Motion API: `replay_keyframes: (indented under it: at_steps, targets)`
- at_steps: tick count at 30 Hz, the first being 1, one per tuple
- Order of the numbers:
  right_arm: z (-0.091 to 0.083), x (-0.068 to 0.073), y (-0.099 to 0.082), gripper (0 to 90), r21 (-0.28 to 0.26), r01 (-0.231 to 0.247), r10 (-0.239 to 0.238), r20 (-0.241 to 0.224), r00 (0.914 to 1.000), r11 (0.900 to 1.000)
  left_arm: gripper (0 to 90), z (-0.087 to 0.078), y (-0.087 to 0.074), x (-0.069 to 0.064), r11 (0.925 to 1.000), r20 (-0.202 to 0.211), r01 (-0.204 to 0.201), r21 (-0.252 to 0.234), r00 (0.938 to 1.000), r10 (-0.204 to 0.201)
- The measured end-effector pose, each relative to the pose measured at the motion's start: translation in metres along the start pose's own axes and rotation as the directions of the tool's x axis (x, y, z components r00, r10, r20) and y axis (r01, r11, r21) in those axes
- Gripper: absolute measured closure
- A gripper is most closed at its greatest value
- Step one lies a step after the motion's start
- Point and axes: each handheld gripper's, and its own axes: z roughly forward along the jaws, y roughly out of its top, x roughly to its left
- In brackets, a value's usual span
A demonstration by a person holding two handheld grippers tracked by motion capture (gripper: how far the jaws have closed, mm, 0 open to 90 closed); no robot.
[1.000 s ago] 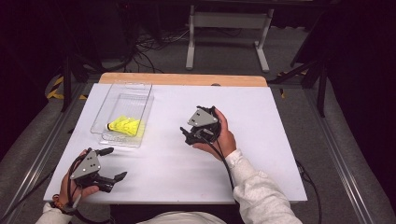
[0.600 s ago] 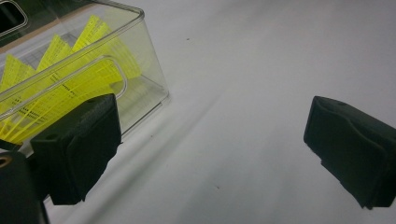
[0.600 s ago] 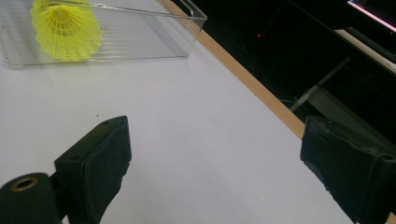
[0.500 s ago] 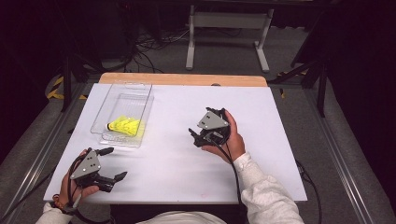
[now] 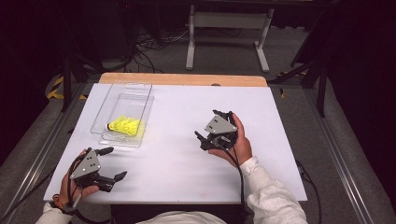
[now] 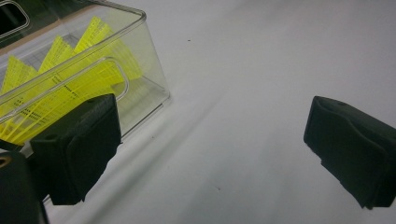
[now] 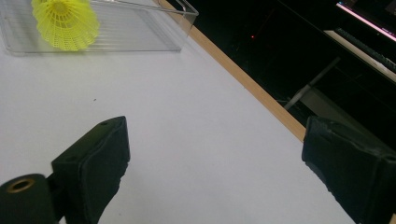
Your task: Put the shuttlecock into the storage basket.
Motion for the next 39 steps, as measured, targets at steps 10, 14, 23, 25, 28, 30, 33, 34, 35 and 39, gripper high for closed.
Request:
replay_keyframes:
  at_steps: [10,14,23,25,28,30,33,34,35,39]
  targets:
    - [-0.011,-0.002,-0.009,8.7,0.012,0.007,-0.007,0.017,0.9998,0.9999,5.0,0.0,0.0,0.0,1.0,-0.002,0.001,-0.001,1.0,-0.001]
    - [-0.013,-0.002,-0.012,8.6,0.022,0.011,-0.012,0.018,0.9998,0.9997,5.0,0.0,0.0,0.0,1.0,-0.002,0.003,-0.002,1.0,-0.003]
    - [-0.022,-0.002,-0.022,8.7,0.029,0.009,-0.009,0.025,0.9996,0.9995,5.0,0.0,0.0,0.0,1.0,-0.003,0.001,-0.001,1.0,-0.001]
    - [-0.024,-0.002,-0.024,8.6,0.03,0.01,-0.011,0.031,0.9995,0.9995,4.9,0.0,0.0,0.0,1.0,-0.002,0.0,0.0,1.0,0.0]
    - [-0.026,-0.002,-0.027,8.7,0.027,0.01,-0.011,0.029,0.9995,0.9996,5.0,0.0,0.0,0.0,1.0,-0.001,0.001,0.001,1.0,-0.001]
    - [-0.028,-0.002,-0.03,8.6,0.03,0.01,-0.011,0.036,0.9993,0.9995,4.9,0.0,0.0,0.0,1.0,-0.001,0.001,0.0,1.0,-0.001]
    - [-0.031,-0.003,-0.034,8.6,0.026,-0.002,0.001,0.037,0.9993,0.9997,4.9,0.0,0.0,0.0,1.0,-0.001,0.001,0.001,1.0,-0.001]
    - [-0.032,-0.003,-0.035,8.6,0.027,-0.004,0.003,0.038,0.9993,0.9996,4.9,0.0,0.0,0.0,1.0,-0.001,0.002,0.0,1.0,-0.002]
    - [-0.033,-0.003,-0.036,8.6,0.026,-0.005,0.004,0.039,0.9992,0.9997,4.9,0.0,0.0,0.0,1.0,-0.002,0.001,0.0,1.0,-0.001]
    - [-0.036,-0.003,-0.042,8.6,0.027,-0.006,0.005,0.041,0.9992,0.9996,4.9,0.0,0.0,0.0,1.0,-0.001,0.0,0.001,1.0,0.0]
